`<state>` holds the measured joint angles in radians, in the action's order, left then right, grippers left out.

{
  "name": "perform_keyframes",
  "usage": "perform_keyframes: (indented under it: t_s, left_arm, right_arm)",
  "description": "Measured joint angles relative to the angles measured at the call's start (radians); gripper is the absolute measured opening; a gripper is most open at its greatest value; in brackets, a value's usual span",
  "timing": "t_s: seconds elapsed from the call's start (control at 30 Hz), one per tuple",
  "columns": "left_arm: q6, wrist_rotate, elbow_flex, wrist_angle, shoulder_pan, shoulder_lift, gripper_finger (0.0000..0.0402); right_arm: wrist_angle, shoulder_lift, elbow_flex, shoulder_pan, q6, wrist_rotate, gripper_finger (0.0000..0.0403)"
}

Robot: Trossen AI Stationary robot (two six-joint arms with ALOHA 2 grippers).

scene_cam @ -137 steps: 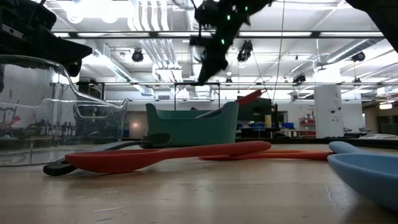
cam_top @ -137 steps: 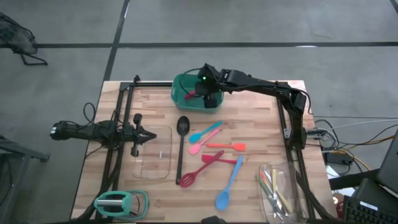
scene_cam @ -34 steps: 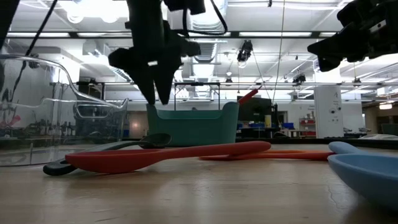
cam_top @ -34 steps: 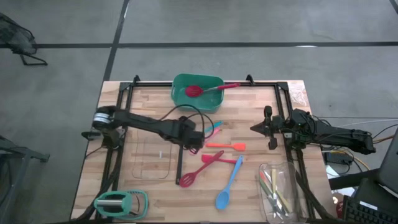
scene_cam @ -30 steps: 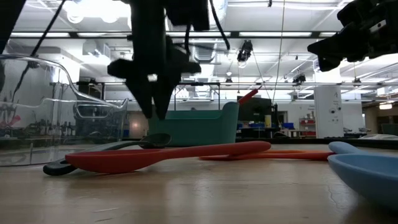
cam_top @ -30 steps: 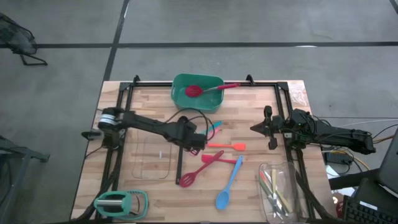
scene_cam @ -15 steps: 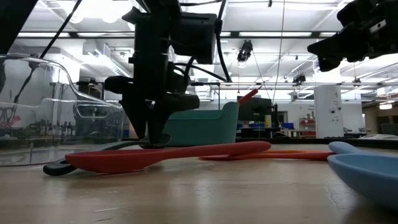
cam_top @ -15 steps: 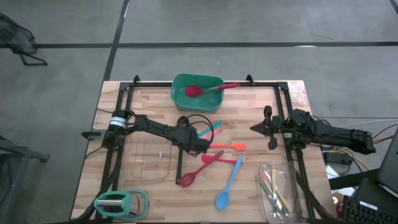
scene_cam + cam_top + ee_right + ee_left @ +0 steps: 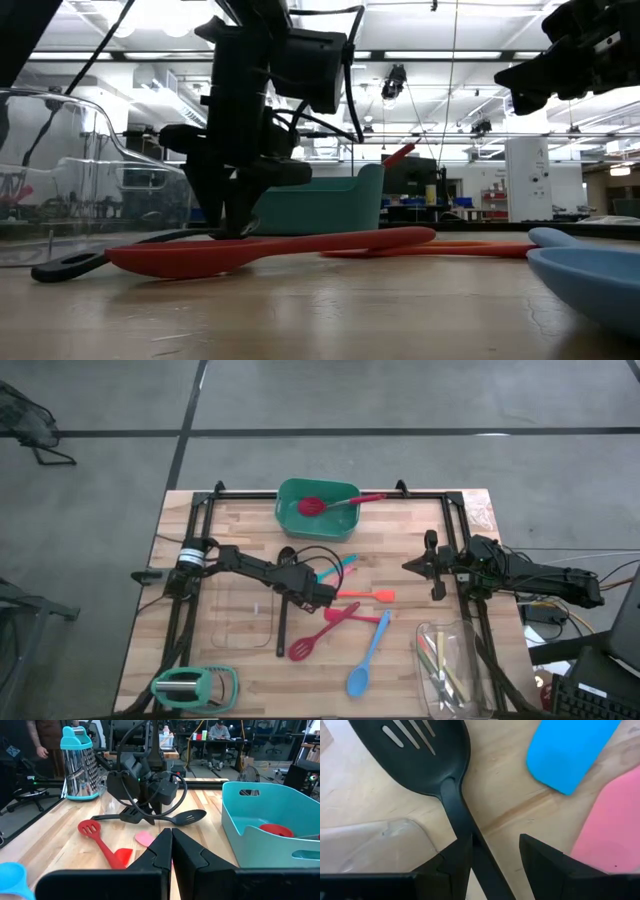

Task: Pick & Place Kitchen Items
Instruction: Put the black slotted spoon into the green bin

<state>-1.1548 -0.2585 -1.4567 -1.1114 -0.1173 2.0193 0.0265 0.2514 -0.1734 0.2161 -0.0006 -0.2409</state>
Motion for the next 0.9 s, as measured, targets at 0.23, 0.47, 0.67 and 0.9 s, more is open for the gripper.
perform_keyframes:
  t_s: [0.23,0.47,0.67,0.9]
  left_arm:
    - [0.023,-0.023,-0.003,-0.022,0.000,-0.002,0.0170]
    - [0.054,-0.029,-0.008,-0.029,0.000,-0.006,0.0170]
    - [0.042,-0.037,-0.009,-0.032,0.002,-0.006,0.0170]
    - [0.019,-0.072,-0.013,-0.061,0.007,-0.007,0.0170]
  right_arm:
    - [0.000,0.000,0.000,0.000,0.000,-0.001,0.0008]
    - [0.000,0.000,0.000,0.000,0.000,-0.001,0.0009]
    - [0.000,0.000,0.000,0.000,0.000,-0.002,0.0009]
    - [0.000,0.000,0.000,0.000,0.000,-0.002,0.0008]
